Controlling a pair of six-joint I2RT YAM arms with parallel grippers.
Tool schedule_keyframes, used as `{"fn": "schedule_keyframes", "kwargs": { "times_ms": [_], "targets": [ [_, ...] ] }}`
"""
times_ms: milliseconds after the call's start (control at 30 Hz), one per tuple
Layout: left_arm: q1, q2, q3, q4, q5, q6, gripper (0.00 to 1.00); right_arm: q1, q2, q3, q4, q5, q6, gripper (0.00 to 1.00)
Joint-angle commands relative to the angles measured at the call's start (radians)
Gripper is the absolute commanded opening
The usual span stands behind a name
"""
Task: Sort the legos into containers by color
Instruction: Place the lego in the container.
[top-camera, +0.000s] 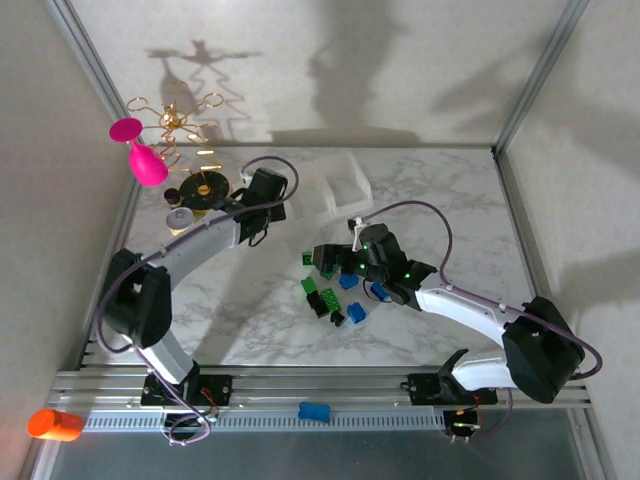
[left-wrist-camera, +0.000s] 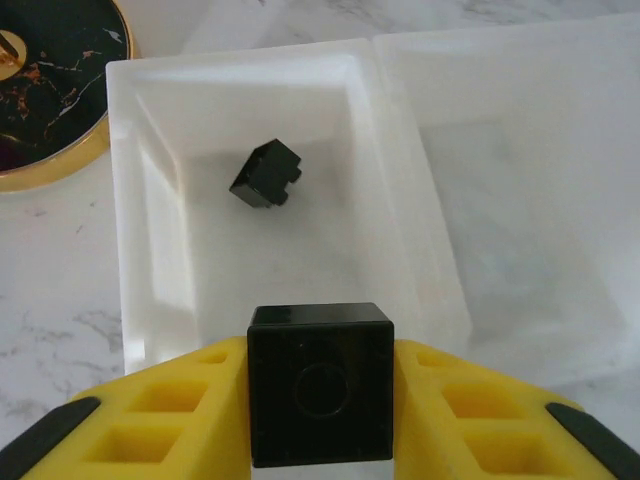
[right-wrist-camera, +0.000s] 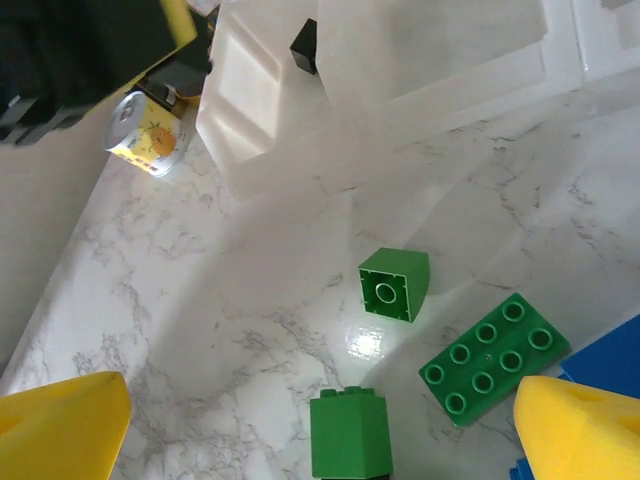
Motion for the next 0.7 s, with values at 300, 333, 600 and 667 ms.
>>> {"fn": "schedule_keyframes", "kwargs": {
  "times_ms": [300,333,600,667],
  "targets": [
    [0.064,0.281,0.224,-0.025,-0.054,0.064,0.43,-0.004,0.016,0.02,0.021,0.016,0.006,0.99],
    [0.067,0.29,0.234,-0.033,-0.056,0.066,0.44,-0.005,0.017,0.023,0.016,0.02,0.003,0.99],
    [0.071,0.245,0.235,-0.05,-0.032,0.074,0.5,-0.003,0.016,0.042,-0.001,0.036,-0.016,0.99],
    [0.07,0.206,0.214,-0.04,-0.008,0.07,0.5,-0.005,0.017,0.044,-0.006,0.044,-0.02,0.99]
  ]
}}
